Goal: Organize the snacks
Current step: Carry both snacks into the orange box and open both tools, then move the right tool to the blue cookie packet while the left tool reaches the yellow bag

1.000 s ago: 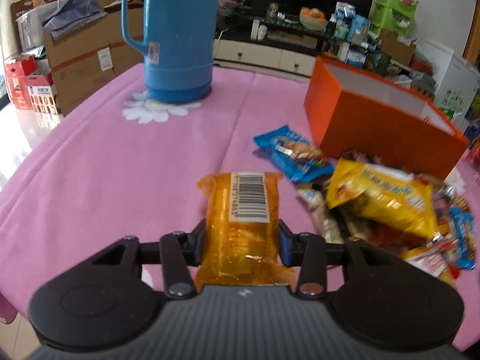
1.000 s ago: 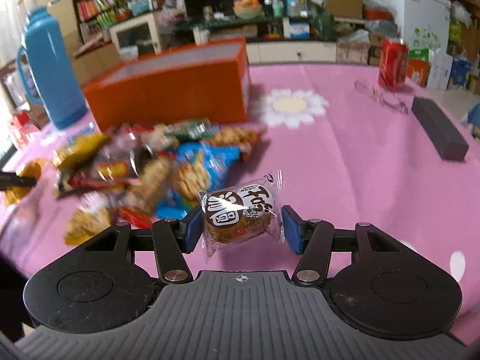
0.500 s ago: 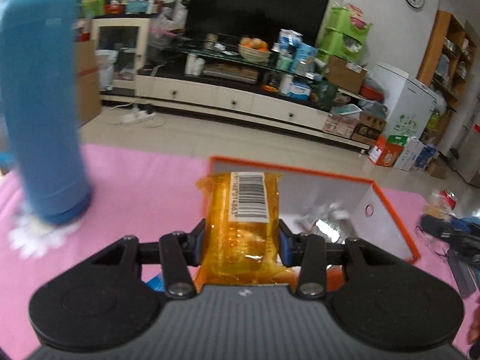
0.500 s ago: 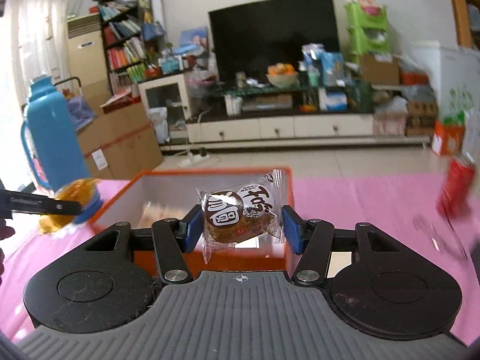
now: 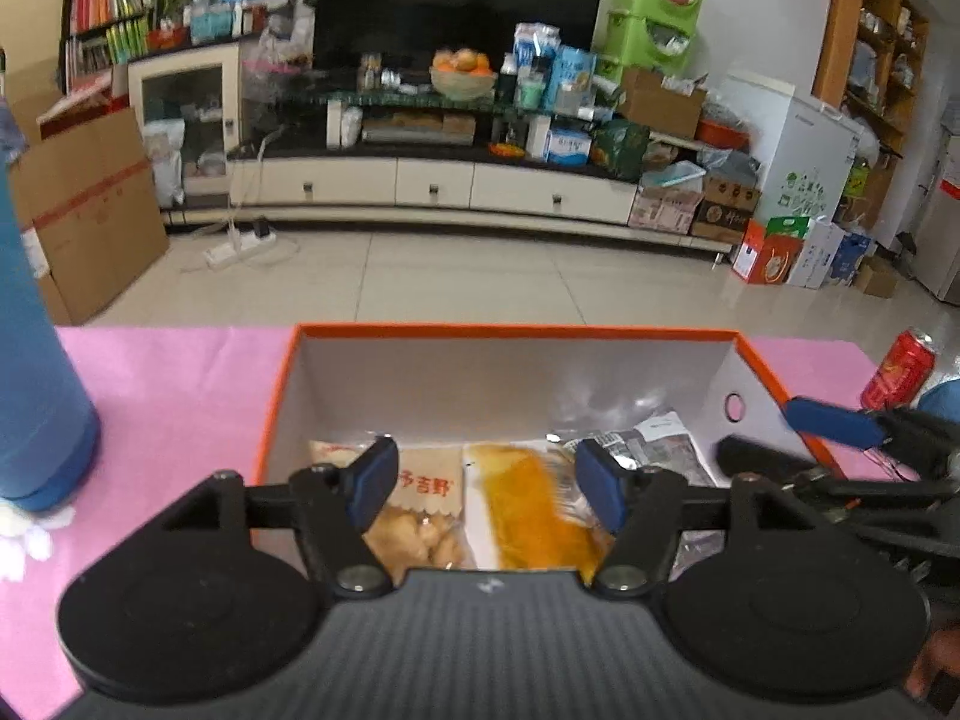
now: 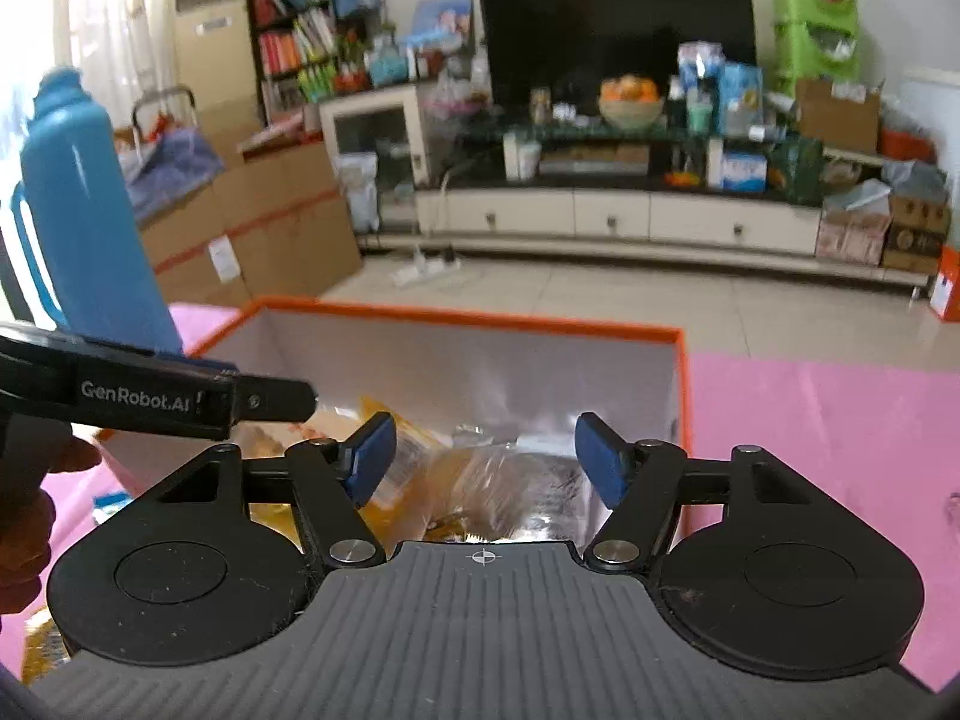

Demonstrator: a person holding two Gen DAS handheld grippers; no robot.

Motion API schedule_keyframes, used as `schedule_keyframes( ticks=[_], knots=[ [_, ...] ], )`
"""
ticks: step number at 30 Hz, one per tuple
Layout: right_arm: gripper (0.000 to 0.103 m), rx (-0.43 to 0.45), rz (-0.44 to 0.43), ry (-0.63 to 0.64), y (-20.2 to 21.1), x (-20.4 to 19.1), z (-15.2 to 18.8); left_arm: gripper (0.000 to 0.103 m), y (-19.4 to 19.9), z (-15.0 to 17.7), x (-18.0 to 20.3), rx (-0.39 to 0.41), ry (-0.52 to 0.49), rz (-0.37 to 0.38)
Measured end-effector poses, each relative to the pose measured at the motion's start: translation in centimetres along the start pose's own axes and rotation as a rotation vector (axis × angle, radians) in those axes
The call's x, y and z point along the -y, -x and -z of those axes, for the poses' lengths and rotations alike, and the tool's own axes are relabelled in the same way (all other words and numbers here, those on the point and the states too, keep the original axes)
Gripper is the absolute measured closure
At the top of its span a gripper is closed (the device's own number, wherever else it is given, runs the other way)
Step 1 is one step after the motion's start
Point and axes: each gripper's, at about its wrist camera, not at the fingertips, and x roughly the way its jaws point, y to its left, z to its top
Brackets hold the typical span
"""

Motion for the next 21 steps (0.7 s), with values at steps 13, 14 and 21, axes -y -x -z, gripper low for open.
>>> schedule_keyframes(
  ticks=[13,14,21],
  knots=[
    [0.016,0.004,0.048,-0.157,15.4,-0.2,9.8,0.031,12.7,11.7,-2.4,-0.043,0.126,-0.060],
    [0.016,-0.007,0.044,-0.193,16.0,0.0,11.2,0.031,13.1,12.8,-2.6,-0.059,0.145,-0.065],
    [0.016,-0.053,0.032,-0.399,18.0,2.4,18.0,0.030,15.6,20.4,-1.4,-0.201,0.198,-0.032]
  ],
)
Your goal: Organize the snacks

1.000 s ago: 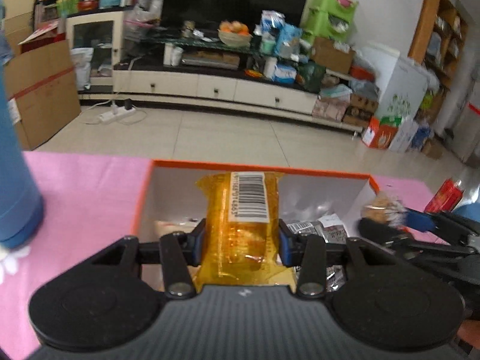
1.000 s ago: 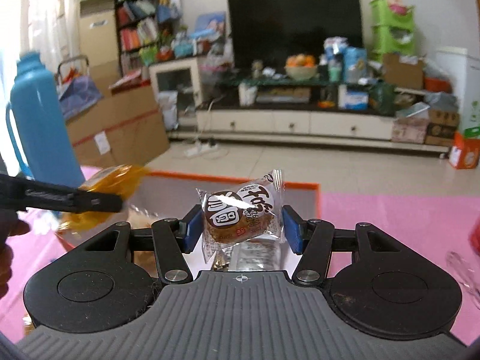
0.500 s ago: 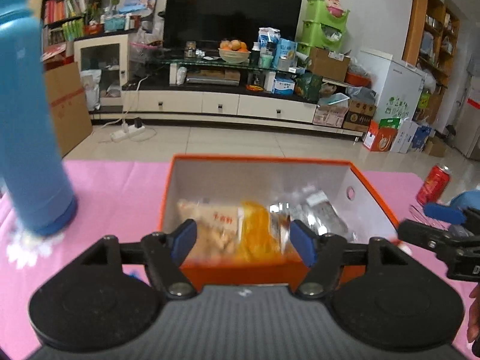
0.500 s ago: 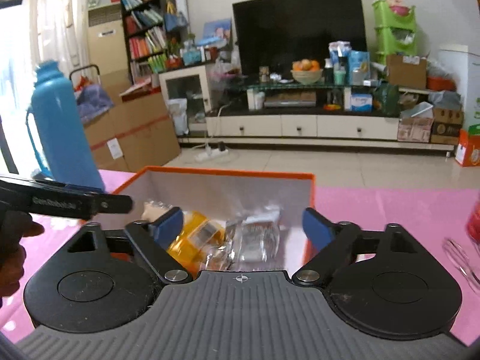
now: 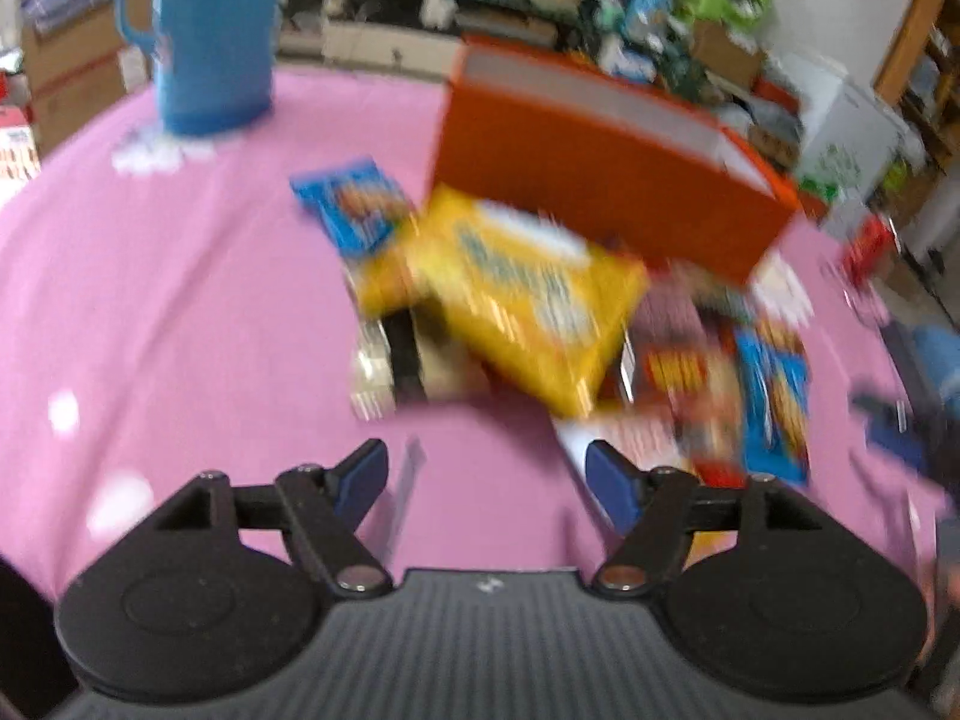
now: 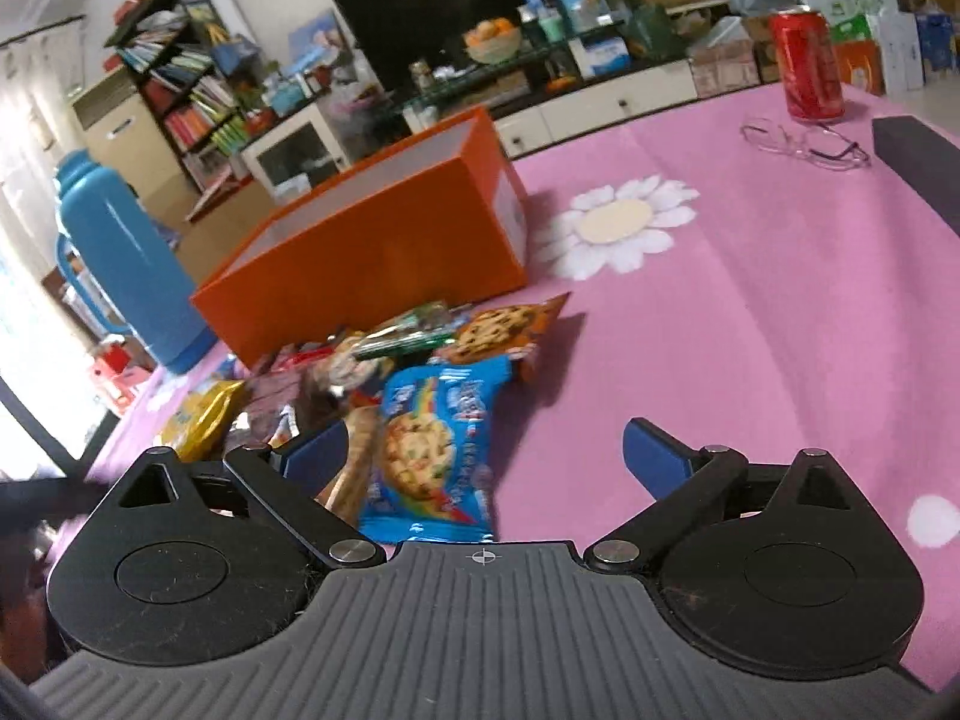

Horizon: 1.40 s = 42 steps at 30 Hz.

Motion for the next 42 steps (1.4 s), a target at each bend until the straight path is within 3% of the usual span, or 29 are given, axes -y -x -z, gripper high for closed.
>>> schedule_keyframes(
  ticks=[4,6,8,10,12,14,17,22,28,30,32,35,40,42],
  knots=[
    [0.016,0.018,0.028,-0.021,0.0,1.0,-0.3,0.026,0.9,-1.2,1.0,0.064,-0.027,-0.021],
    [0.016,0.017,0.015,-0.046,0.2,1.5,-0.2,0.012,0.8,-2.5,0.9,0.080,0.009,-0.026],
    [0.015,0.023,0.016,-0.049,0.2,1.4,-0.3,0.007,0.5,-3.7,0.6,0.102,0.064,-0.034],
    [0.014,0.023,0.015,-0.044,0.1,1.2,-0.3,0.008,-0.2,-4.6,0.2,0.107,0.122,-0.038],
    [0.014,0.012,0.004,-0.040,0.0,1.0,-0.5,0.019,-1.2,-5.2,0.3,0.103,0.149,-0.053],
    [0.013,-0.004,-0.005,-0.035,-0.3,0.9,-0.4,0.025,-2.4,-5.5,0.2,0.074,0.168,-0.049],
    [0.013,-0.013,-0.004,-0.022,-0.4,0.6,-0.3,0.025,-2.9,-6.3,0.1,0.086,0.214,-0.001],
    [0.012,-0.028,0.006,0.000,-0.7,0.2,-0.1,0.020,-4.3,-8.4,0.4,0.073,0.217,0.010],
    [0.012,-0.055,0.014,0.013,-1.3,0.2,0.1,0.020,-5.6,-10.4,0.6,0.071,0.118,-0.004],
    [0.012,-0.058,0.011,0.007,-1.3,0.3,0.1,0.011,-4.8,-9.8,0.5,0.082,0.055,-0.039],
    [0.012,-0.064,0.012,0.004,-1.4,0.4,0.1,0.008,-4.0,-9.2,0.4,0.106,0.023,-0.084],
    [0.012,-0.066,0.007,0.010,-1.4,0.2,0.1,0.003,-4.1,-9.9,0.4,0.117,0.023,-0.061],
    [0.012,-0.085,0.013,0.044,-1.9,-0.3,0.3,0.003,-8.2,-11.9,2.2,0.058,-0.030,-0.169],
    [0.012,-0.093,0.019,0.042,-2.0,-0.3,0.4,0.018,-9.3,-11.8,2.3,0.033,-0.044,-0.190]
  ],
)
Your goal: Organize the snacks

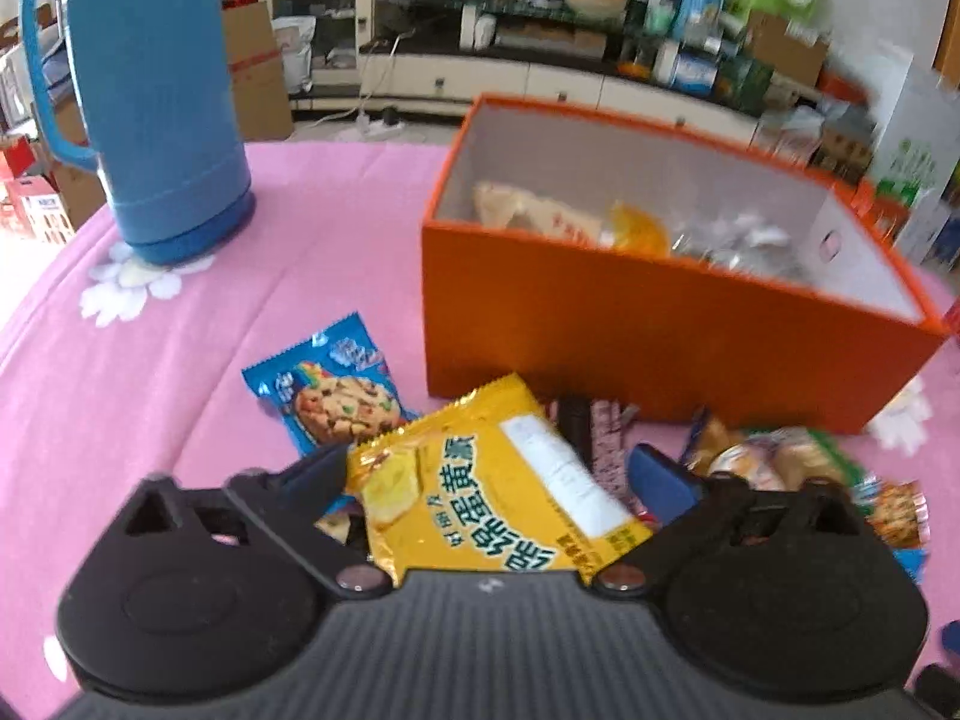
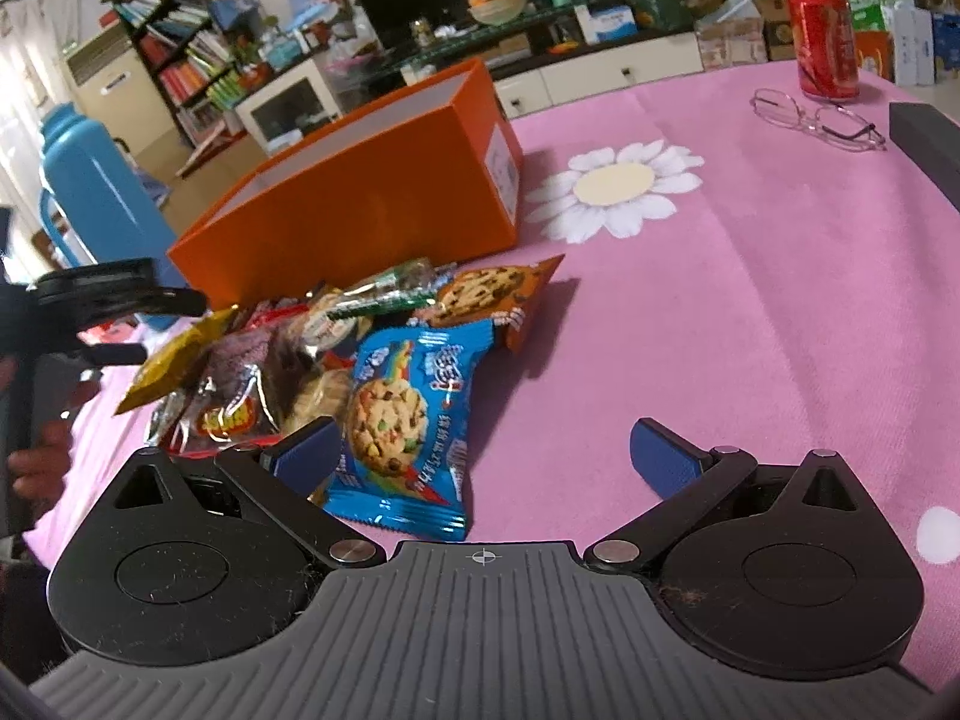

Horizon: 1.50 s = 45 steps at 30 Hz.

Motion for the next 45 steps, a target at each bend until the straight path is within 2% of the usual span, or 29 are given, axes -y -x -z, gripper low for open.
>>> schedule_keyframes(
  ticks=[1,3,5,11,14,17,18,21,24,25,27,29,32,35,37,43,45],
  knots=[
    [0.011,0.000,0.000,-0.003,0.0,0.1,0.0,0.020,-0.1,0.2,-0.1,-0.002,-0.005,0.000],
    [0.012,0.005,0.002,-0.004,0.1,0.1,0.0,0.035,0.6,0.8,-0.7,0.027,-0.008,0.004],
    [0.012,0.005,0.004,-0.004,0.0,0.2,0.0,0.038,1.9,1.7,-1.8,0.049,-0.012,0.036],
    [0.012,-0.007,0.026,0.031,-0.3,-0.4,0.2,0.039,5.9,5.8,-4.1,0.042,-0.071,0.068],
    [0.012,-0.003,0.046,0.073,-0.4,-1.1,0.4,0.039,7.8,8.2,-4.7,0.053,-0.120,0.056],
    [0.012,0.016,0.064,0.123,-0.3,-2.3,0.6,0.034,8.8,10.2,-4.6,0.077,-0.182,0.006],
    [0.012,0.016,0.071,0.136,-0.4,-2.8,0.6,0.030,8.9,10.7,-4.4,0.088,-0.204,-0.003],
    [0.012,0.034,0.087,0.172,-0.5,-4.5,0.3,0.030,9.1,11.3,-4.2,0.113,-0.224,-0.016],
    [0.014,0.045,0.138,0.223,-1.4,-6.0,-0.5,0.027,9.7,11.1,-4.4,0.127,-0.195,0.012],
    [0.018,0.041,0.158,0.244,-1.9,-6.1,-0.7,0.026,9.9,11.0,-4.5,0.132,-0.184,0.021],
    [0.019,0.027,0.239,0.269,-2.6,-5.8,-0.5,0.021,10.7,11.2,-4.9,0.159,-0.165,0.033],
    [0.017,0.013,0.269,0.226,-2.7,-4.2,-0.4,0.010,11.4,11.4,-5.1,0.180,-0.153,0.021],
    [0.017,0.011,0.319,0.139,-1.8,-1.7,-0.3,0.008,12.1,11.5,-5.8,0.200,-0.127,0.012],
    [0.017,0.032,0.251,0.060,-0.5,-0.4,-0.2,0.002,12.1,11.6,-6.2,0.171,-0.092,0.024],
    [0.017,0.043,0.198,0.057,-0.3,-0.9,-0.1,0.002,11.8,11.7,-6.5,0.137,-0.044,0.036],
    [0.015,0.001,0.199,0.190,-1.5,-3.7,0.9,0.002,9.3,11.9,-6.2,0.027,0.077,0.054],
    [0.015,-0.001,0.202,0.201,-1.6,-3.8,0.8,0.001,8.6,11.7,-5.6,0.027,0.106,0.057]
  ],
)
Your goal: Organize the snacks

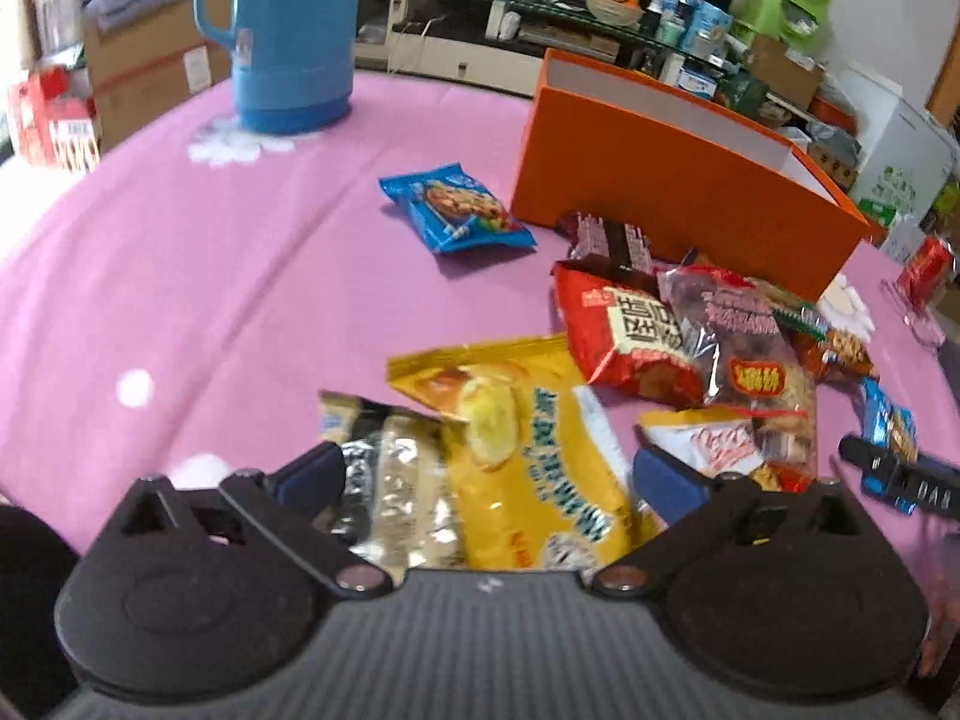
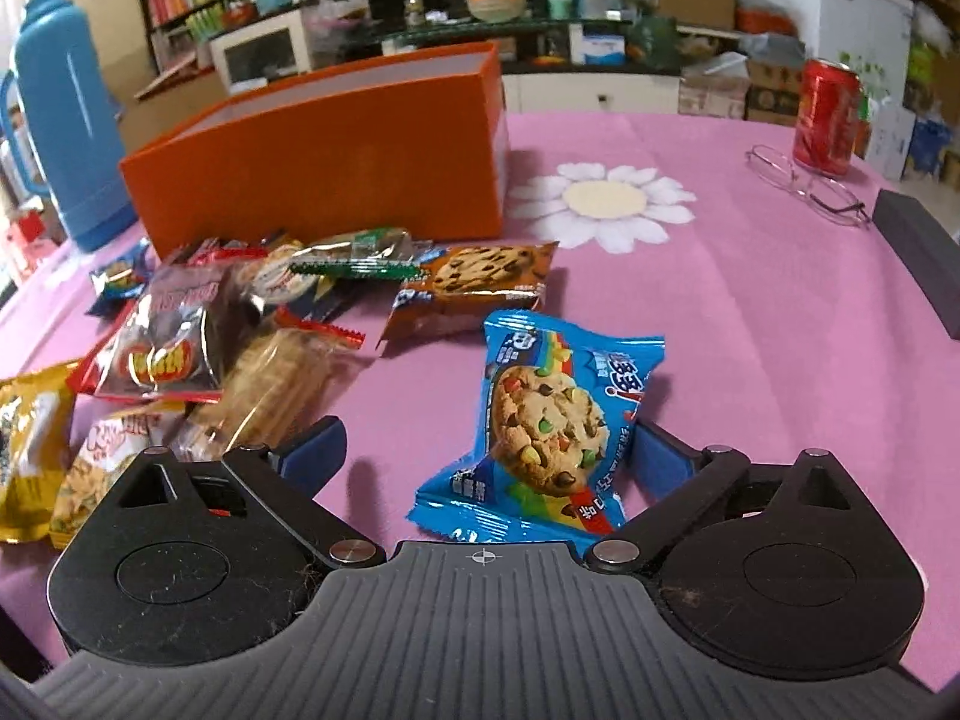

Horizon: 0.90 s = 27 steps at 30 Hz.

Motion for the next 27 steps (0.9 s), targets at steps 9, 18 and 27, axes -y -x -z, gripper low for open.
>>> schedule_keyframes(
  ticks=[9,18,27],
  knots=[
    [0.013,-0.001,0.028,-0.002,-0.2,0.5,0.1,0.002,-0.1,1.1,2.0,0.019,-0.119,-0.054],
    [0.013,-0.005,0.051,0.049,-0.5,-0.2,0.2,0.036,-0.2,0.8,2.5,0.066,-0.240,0.015],
    [0.012,-0.005,0.054,0.058,-0.4,-0.2,0.3,0.012,-2.7,-2.2,0.4,0.040,-0.381,0.007]
  ],
)
